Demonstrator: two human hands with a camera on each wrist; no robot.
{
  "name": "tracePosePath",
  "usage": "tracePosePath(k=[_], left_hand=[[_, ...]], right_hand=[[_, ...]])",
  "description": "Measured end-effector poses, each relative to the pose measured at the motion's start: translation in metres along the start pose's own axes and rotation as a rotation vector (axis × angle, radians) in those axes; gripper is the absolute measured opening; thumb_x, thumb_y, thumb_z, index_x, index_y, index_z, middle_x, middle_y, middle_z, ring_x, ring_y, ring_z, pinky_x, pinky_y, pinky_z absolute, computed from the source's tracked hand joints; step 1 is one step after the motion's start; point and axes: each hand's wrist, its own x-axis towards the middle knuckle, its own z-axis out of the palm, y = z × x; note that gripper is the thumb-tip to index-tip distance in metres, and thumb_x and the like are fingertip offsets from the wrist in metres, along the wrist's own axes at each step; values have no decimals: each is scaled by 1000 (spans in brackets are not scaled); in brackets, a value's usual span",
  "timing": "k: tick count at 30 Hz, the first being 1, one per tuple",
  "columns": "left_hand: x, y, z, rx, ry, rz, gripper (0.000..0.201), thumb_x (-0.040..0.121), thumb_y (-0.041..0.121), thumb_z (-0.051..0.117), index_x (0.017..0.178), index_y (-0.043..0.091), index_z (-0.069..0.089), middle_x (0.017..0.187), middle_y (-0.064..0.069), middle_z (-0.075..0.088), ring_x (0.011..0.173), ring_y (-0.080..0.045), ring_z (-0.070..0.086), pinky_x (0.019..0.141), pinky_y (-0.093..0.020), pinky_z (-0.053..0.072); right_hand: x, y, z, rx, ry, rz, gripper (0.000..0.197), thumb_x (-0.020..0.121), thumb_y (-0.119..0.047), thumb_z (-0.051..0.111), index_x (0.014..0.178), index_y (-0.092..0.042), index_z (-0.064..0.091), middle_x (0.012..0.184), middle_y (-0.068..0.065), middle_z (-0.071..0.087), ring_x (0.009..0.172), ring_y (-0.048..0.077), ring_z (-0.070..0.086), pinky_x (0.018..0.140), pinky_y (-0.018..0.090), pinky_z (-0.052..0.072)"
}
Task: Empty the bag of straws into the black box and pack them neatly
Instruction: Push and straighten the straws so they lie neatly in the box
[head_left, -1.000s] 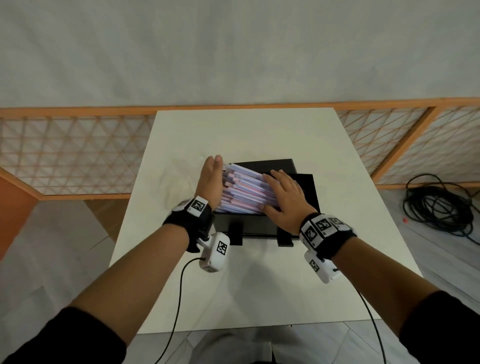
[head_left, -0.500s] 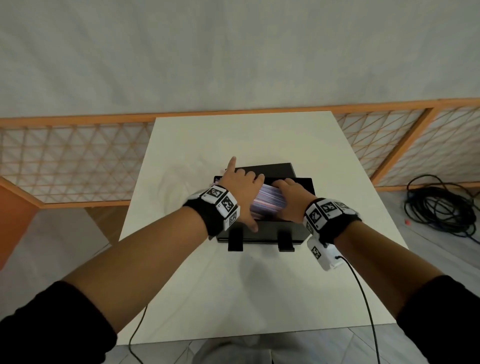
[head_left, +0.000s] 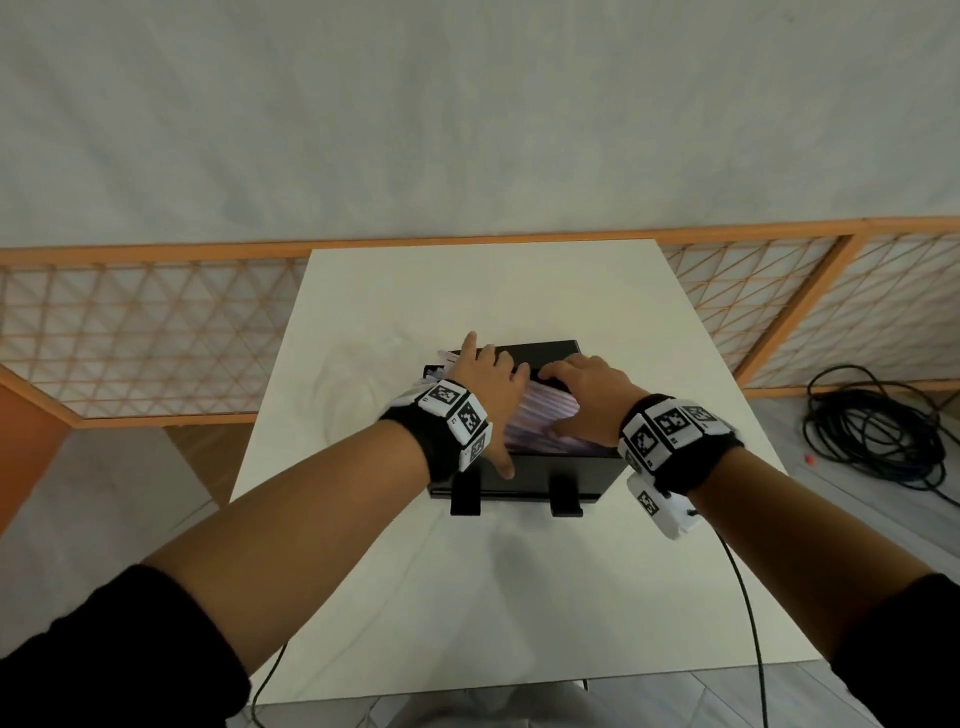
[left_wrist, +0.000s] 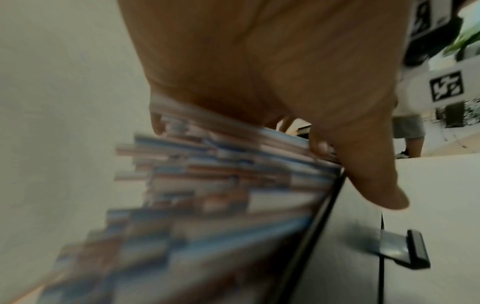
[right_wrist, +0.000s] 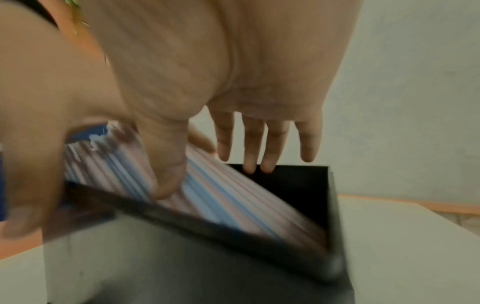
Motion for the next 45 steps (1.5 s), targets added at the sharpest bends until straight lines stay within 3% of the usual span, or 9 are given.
tracePosePath(k=[3, 5, 13, 18, 21, 26, 33, 41, 45], left_hand=[[0, -1, 14, -38, 3, -34, 128, 56, 85, 57, 149, 10, 11, 147, -14, 32, 131, -33, 36, 113, -58, 13], [1, 0, 17, -51, 23, -36, 128, 56, 84, 59, 149, 10, 11, 146, -14, 33, 130, -33, 37, 113, -57, 14], [6, 10, 21, 13, 28, -43, 131, 55, 76, 68, 147, 3, 10, 140, -20, 35, 126, -36, 38, 114, -56, 15], [4, 10, 25, -6, 65, -53, 126, 54, 72, 72, 145, 6, 15, 136, -17, 37, 123, -34, 39, 114, -55, 16], [5, 10, 21, -5, 71, -49, 123, 53, 70, 74, 143, 7, 18, 134, -16, 39, 122, -34, 40, 113, -56, 15], [-6, 16, 26, -35, 131, -83, 121, 54, 67, 74, 143, 7, 19, 133, -17, 39, 119, -34, 40, 113, -54, 17], [-17, 38, 26, -5, 194, -82, 109, 65, 48, 75, 146, 6, 13, 146, -25, 25, 133, -41, 28, 114, -56, 7], [-23, 59, 31, -8, 183, -151, 117, 69, 56, 69, 148, 5, -1, 154, -24, 12, 141, -41, 16, 115, -53, 5], [-25, 57, 30, -11, 198, -128, 117, 70, 59, 67, 149, 6, -1, 153, -23, 11, 140, -40, 15, 115, -53, 6]], right_hand=[[-19, 2, -6, 49, 127, -72, 47, 77, -31, 70, 119, -20, 50, 116, 1, 48, 110, 21, 47, 90, 30, 39], [-30, 1, -1, 86, 51, -116, 36, 78, -28, 70, 109, -16, 56, 103, -2, 51, 95, 17, 51, 79, 22, 38], [-31, -7, 32, 19, -278, 19, 81, 68, -42, 75, 136, -16, 41, 131, 4, 51, 117, 22, 51, 97, 31, 44], [-20, -11, 37, 76, -362, 103, 75, 67, -45, 77, 129, -17, 46, 100, -1, 62, 85, 17, 56, 75, 26, 46], [-14, -11, 41, 44, -349, 142, 83, 64, -52, 76, 133, -16, 45, 121, 4, 62, 106, 22, 59, 90, 30, 49], [-16, -14, 51, -74, -324, 155, 90, 65, -51, 73, 141, -21, 36, 142, 6, 43, 131, 31, 35, 109, 44, 35], [-47, -4, 70, 88, -271, 142, 106, 71, -38, 77, 148, -16, 9, 152, 7, 26, 138, 31, 27, 113, 40, 30], [-48, -2, 72, -12, -254, 171, 109, 66, -51, 76, 149, -26, 9, 154, 4, 17, 141, 32, 18, 112, 48, 25], [-51, 1, 70, 184, -258, 160, 106, 67, -45, 78, 148, -20, 15, 151, 8, 29, 137, 29, 33, 112, 39, 32]])
